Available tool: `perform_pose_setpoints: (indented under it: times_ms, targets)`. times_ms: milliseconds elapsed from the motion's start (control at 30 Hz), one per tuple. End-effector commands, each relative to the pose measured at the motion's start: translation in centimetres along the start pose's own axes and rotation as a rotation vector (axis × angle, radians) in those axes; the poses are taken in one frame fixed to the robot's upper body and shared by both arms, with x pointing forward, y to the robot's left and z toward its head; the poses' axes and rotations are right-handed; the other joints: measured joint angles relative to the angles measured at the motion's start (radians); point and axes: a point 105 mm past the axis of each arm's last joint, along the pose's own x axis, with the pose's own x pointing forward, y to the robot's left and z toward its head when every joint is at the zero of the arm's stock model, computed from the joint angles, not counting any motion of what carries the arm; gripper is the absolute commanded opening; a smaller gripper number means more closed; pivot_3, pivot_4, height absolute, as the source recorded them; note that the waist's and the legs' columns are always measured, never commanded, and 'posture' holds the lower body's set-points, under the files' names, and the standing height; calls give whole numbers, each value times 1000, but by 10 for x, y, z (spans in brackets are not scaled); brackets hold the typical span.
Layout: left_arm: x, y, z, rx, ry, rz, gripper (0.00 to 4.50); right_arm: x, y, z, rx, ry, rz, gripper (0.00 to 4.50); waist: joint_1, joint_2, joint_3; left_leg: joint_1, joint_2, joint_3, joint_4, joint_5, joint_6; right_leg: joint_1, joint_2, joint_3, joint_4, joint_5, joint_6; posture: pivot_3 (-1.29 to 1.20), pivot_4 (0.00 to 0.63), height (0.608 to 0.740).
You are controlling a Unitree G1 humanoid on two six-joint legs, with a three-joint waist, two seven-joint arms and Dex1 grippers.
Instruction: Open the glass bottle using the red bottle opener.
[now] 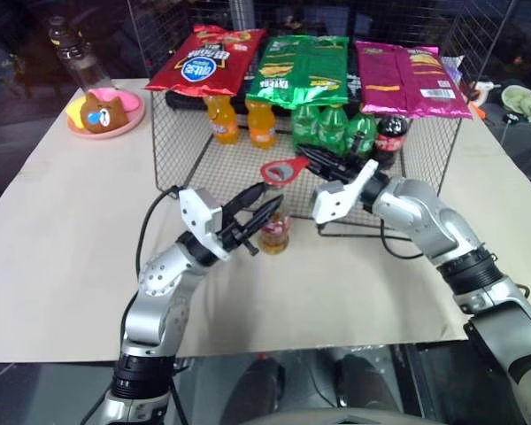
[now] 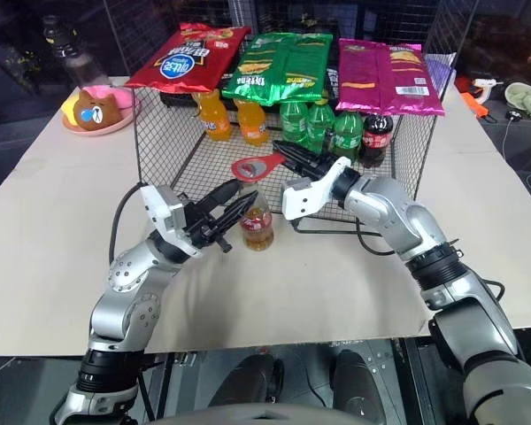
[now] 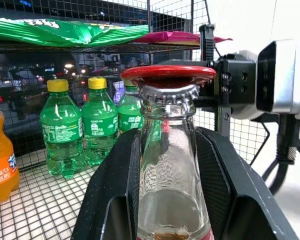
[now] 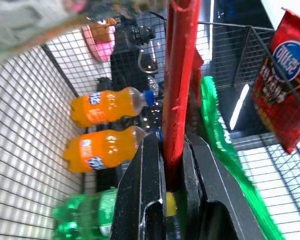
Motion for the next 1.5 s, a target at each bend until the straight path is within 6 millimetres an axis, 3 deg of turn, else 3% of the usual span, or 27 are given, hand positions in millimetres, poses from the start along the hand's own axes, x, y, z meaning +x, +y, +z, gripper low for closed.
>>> perform_pose_setpoints:
  times_ms: [33,267,567,700,1067,1267,1500]
  targets:
    - [-3,-1,-12,-24,48,3,1134,-4,-38,-3,-57,1,-144,0,1,0,0,0,0,0,0,0,0,0,0,0,0,0,0,0,150,740]
    - [-4,-2,-12,-24,51,4,1134,-11,-54,1,0,-20,-293,0,-2,0,0,-1,0,0,-1,0,0,-1,0,0,0,0,0,0,150,740]
    - [-5,0,-10,-18,46,18,1134,-22,-41,-16,121,71,-307,0,-1,0,0,-1,0,1,-1,0,0,-1,0,1,0,0,0,0,150,740]
    - [-5,1,-11,-13,49,23,2881,-23,-33,-16,149,76,-281,0,-3,0,1,-1,0,1,-1,0,0,-2,0,1,0,0,0,0,150,740]
    - [-5,0,-11,-11,48,23,2881,-14,4,2,137,27,-81,0,-5,0,2,-3,0,1,-2,0,0,-4,0,1,-1,0,0,0,150,740]
    - [-5,1,-11,-8,50,23,2881,-11,6,11,97,-5,-49,0,-5,0,2,-3,1,1,-2,0,0,-4,0,1,-1,0,0,0,150,740]
    - [-5,1,-11,-10,49,21,2881,-4,-7,20,35,-39,-83,0,-3,0,2,-3,0,1,-2,0,0,-4,0,1,-1,0,0,0,150,740]
